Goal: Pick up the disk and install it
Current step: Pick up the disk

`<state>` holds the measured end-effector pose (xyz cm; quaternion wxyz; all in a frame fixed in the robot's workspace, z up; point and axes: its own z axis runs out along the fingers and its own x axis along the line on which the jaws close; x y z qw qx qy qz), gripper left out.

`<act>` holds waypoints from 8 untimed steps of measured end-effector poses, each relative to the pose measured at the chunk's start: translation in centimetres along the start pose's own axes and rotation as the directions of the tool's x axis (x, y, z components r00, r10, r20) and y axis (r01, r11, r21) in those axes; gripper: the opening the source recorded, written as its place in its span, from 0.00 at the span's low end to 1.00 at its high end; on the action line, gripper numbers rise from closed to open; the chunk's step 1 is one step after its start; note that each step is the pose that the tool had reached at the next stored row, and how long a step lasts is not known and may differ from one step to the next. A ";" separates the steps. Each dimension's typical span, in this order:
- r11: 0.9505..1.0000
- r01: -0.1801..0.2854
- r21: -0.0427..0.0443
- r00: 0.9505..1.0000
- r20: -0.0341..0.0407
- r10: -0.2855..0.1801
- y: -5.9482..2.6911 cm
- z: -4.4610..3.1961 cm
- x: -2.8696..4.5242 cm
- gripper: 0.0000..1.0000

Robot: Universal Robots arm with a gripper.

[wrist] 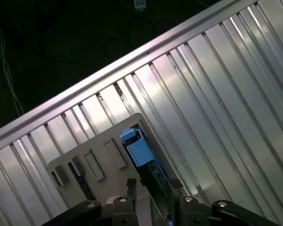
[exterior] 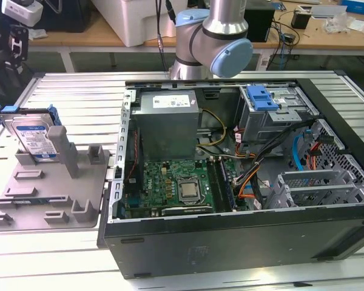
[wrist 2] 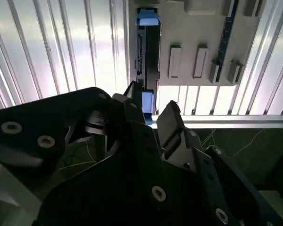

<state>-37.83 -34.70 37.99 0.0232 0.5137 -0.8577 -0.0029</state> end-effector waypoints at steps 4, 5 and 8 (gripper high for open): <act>0.997 0.079 0.003 0.997 -0.003 -0.079 0.00 0.02 -0.01 0.54; 0.995 0.098 0.003 0.995 -0.003 -0.098 0.00 0.03 -0.01 0.54; 0.984 0.180 0.006 0.984 -0.006 -0.180 0.01 0.07 -0.02 0.54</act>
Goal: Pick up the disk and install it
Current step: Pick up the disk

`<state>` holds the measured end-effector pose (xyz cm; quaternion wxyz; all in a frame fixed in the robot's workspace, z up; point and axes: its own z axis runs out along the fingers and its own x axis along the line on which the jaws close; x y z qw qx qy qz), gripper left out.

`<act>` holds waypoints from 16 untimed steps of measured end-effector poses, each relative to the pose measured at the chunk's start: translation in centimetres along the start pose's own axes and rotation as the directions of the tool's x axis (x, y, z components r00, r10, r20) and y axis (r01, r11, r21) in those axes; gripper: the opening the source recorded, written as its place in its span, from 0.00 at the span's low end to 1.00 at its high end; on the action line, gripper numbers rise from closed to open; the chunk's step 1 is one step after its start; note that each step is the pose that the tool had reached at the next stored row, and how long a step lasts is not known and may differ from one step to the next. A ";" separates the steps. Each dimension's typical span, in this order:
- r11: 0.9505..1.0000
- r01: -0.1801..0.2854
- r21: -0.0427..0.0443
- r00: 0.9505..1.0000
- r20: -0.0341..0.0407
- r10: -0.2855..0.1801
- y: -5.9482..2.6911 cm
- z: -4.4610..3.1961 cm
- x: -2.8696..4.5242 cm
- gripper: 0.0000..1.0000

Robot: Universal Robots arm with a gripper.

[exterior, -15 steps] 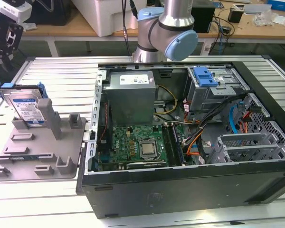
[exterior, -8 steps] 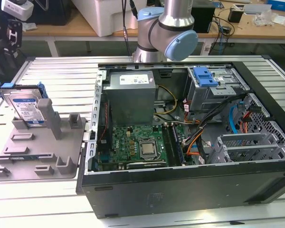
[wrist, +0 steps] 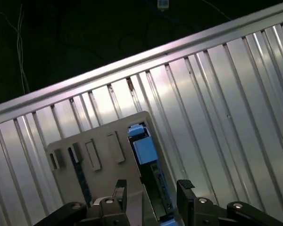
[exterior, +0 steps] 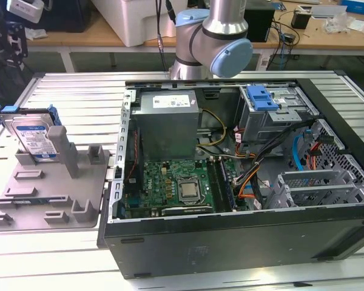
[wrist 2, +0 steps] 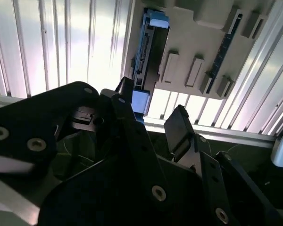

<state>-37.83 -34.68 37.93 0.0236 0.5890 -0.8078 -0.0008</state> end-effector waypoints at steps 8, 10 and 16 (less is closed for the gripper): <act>0.988 0.153 0.005 0.988 -0.005 -0.153 0.05 0.07 -0.13 0.54; 0.985 0.173 0.006 0.985 -0.006 -0.173 0.11 0.10 -0.16 0.54; 0.973 0.232 0.008 0.973 -0.008 -0.232 0.79 0.40 -0.18 0.54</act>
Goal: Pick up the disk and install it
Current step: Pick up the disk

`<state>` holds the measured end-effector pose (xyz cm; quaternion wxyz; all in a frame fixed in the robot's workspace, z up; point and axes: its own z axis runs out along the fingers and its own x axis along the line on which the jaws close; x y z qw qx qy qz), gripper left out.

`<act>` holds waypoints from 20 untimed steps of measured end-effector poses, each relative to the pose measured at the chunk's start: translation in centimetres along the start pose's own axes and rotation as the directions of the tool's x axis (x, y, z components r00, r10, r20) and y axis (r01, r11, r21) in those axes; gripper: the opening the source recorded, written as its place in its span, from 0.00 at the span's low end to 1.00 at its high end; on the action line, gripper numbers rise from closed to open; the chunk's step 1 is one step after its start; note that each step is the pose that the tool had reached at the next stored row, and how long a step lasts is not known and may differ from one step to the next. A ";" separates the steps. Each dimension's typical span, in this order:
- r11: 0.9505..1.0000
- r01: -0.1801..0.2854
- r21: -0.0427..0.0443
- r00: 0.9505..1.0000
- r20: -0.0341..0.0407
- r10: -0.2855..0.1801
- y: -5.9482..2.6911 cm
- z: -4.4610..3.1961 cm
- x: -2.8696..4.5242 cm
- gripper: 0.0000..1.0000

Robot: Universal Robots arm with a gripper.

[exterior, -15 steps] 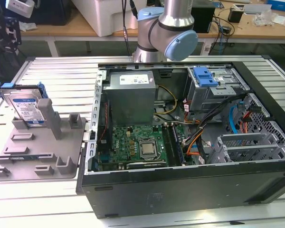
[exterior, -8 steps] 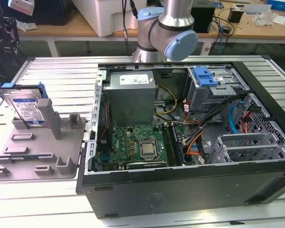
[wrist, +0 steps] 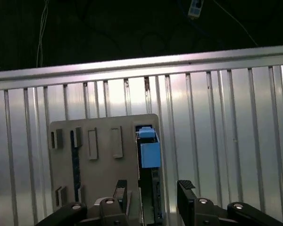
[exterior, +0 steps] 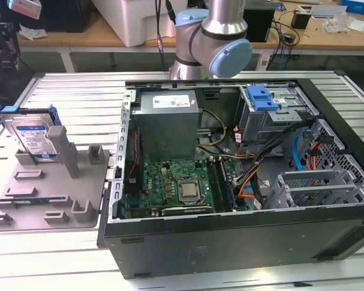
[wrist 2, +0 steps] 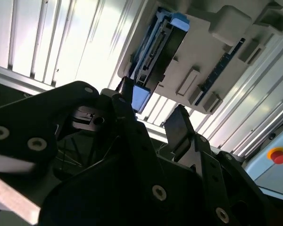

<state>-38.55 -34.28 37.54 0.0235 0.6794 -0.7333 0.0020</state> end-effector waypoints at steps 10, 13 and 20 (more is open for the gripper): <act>0.997 0.081 0.003 0.997 -0.003 -0.081 1.18 0.56 -0.15 0.54; 0.996 0.092 0.003 0.996 -0.003 -0.092 1.34 0.63 -0.13 0.54; 0.995 0.097 0.003 0.995 -0.003 -0.097 1.36 0.64 -0.11 0.54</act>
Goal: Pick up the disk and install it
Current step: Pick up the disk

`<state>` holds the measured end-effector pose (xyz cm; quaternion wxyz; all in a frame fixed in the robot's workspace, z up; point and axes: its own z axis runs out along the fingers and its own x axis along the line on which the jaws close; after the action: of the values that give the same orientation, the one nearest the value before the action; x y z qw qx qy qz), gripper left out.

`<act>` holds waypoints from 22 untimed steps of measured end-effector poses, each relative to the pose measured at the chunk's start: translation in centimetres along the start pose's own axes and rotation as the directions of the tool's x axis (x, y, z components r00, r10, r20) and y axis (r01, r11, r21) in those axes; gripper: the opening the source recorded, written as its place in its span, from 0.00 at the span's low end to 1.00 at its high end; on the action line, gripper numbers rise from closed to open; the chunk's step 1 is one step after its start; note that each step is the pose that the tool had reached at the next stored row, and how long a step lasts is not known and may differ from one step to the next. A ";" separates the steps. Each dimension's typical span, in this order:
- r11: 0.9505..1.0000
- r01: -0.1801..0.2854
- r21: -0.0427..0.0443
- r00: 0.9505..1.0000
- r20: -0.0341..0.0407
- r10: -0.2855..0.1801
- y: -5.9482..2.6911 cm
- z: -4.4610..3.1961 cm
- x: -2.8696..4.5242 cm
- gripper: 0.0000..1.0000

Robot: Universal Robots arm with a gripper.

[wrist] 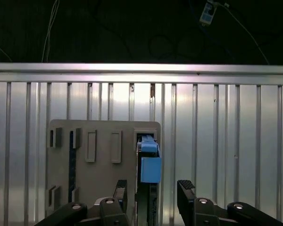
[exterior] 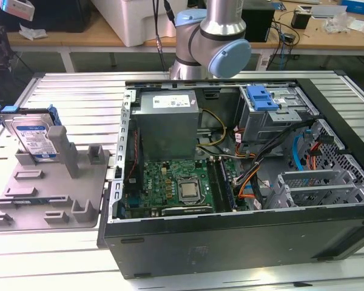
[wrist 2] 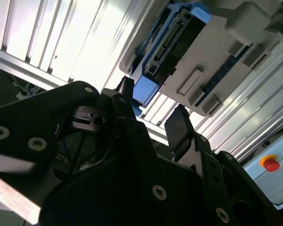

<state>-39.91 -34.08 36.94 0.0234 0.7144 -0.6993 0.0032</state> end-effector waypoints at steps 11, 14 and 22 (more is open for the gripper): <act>1.000 0.030 -0.002 1.000 -0.006 -0.030 0.04 0.33 0.01 0.54; 0.999 0.045 -0.001 0.999 -0.007 -0.045 0.07 0.54 0.00 0.54; 0.999 0.051 -0.002 0.999 -0.011 -0.051 0.08 0.81 0.48 0.54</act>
<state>-40.00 -34.59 36.15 0.0279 0.7321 -0.6806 0.0058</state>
